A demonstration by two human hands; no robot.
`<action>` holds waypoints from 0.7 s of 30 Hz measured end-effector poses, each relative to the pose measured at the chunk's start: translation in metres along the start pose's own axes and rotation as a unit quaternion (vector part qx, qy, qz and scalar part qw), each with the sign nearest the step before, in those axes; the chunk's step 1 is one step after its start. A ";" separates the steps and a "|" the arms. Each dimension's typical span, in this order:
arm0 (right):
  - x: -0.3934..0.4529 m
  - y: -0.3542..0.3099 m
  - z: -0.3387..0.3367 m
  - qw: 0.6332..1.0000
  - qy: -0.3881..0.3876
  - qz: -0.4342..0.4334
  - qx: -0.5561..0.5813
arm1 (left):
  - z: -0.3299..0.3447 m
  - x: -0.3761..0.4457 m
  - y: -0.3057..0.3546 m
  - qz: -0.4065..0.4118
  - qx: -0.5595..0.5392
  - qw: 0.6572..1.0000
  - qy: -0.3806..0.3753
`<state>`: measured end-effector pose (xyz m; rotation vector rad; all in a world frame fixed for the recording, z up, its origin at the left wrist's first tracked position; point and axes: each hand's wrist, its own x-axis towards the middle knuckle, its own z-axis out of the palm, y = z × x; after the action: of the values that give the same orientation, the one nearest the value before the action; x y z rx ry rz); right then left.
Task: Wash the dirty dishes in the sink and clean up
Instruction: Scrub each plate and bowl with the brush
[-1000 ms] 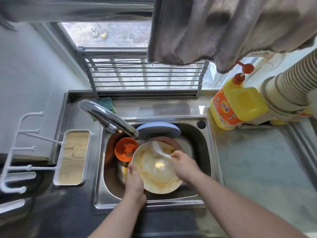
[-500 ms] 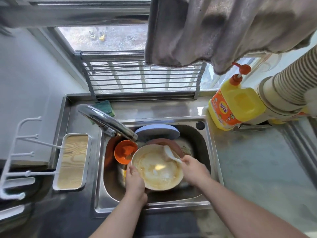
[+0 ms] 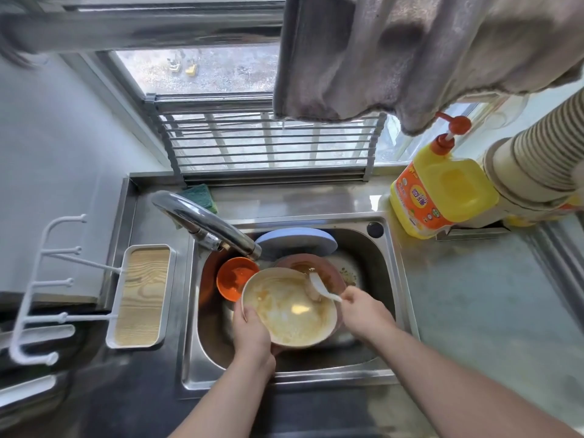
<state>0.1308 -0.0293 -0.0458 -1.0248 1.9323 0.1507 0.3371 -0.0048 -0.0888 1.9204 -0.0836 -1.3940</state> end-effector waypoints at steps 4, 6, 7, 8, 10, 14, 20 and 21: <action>-0.051 0.044 0.023 0.996 -0.033 0.018 0.079 | -0.009 0.014 0.004 0.010 0.002 1.000 0.006; -0.065 0.029 0.043 0.987 -0.046 -0.004 0.155 | -0.006 0.006 -0.007 0.004 -0.003 1.000 -0.013; -0.066 0.016 0.051 0.983 -0.033 -0.019 0.182 | -0.002 -0.003 -0.013 0.003 -0.013 0.999 -0.030; -0.066 0.001 0.056 0.979 -0.029 -0.034 0.200 | 0.002 -0.013 -0.017 -0.004 -0.033 0.998 -0.050; -0.064 -0.023 0.063 0.971 -0.044 -0.060 0.227 | 0.010 -0.023 -0.016 -0.059 -0.087 0.992 -0.067; -0.081 -0.011 0.057 0.983 -0.110 -0.110 0.101 | -0.003 0.000 0.011 -0.110 -0.136 0.984 -0.035; -0.054 0.060 -0.019 0.989 -0.042 -0.096 -0.106 | -0.016 0.016 0.027 -0.097 -0.047 0.994 -0.024; -0.053 0.062 -0.023 0.985 -0.036 -0.105 -0.128 | -0.014 0.015 0.026 -0.104 -0.048 0.993 -0.026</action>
<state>0.0843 0.0314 -0.0097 -1.3682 1.7564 0.3187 0.3645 -0.0227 -0.0833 1.8547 0.1613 -1.5561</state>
